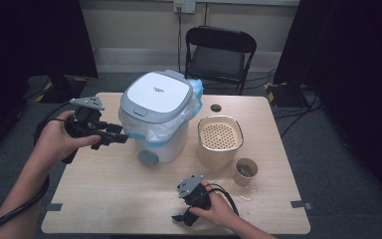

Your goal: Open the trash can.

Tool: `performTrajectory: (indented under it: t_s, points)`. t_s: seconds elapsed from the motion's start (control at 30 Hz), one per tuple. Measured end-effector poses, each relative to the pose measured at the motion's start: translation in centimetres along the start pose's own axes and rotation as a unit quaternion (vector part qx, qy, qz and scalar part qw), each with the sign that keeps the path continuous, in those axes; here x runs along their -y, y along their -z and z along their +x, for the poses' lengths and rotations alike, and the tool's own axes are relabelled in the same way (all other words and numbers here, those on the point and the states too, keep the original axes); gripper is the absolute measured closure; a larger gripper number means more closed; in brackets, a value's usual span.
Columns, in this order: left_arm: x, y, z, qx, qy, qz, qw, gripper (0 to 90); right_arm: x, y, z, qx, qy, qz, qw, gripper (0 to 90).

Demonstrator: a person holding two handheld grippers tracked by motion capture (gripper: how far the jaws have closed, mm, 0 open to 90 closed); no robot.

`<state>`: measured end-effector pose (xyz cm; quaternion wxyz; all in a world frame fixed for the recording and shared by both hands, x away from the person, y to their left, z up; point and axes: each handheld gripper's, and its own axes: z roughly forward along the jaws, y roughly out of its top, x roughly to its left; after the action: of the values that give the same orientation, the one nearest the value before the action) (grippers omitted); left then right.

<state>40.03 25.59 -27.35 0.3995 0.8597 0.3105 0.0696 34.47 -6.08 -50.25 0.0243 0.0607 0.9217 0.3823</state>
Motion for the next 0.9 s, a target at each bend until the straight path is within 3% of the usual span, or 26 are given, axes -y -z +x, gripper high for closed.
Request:
performTrajectory:
  t_s: [0.57,0.9]
  points:
    - [-3.7,0.1,0.5,-0.006,-0.004,-0.01,0.9999,57.7,0.0,0.0,0.0,0.0,-0.003,0.002,1.0,0.0]
    - [-4.7,-0.3,1.0,-0.018,0.002,-0.012,0.9998,65.1,0.0,0.0,0.0,-0.001,-0.002,0.002,1.0,0.0]
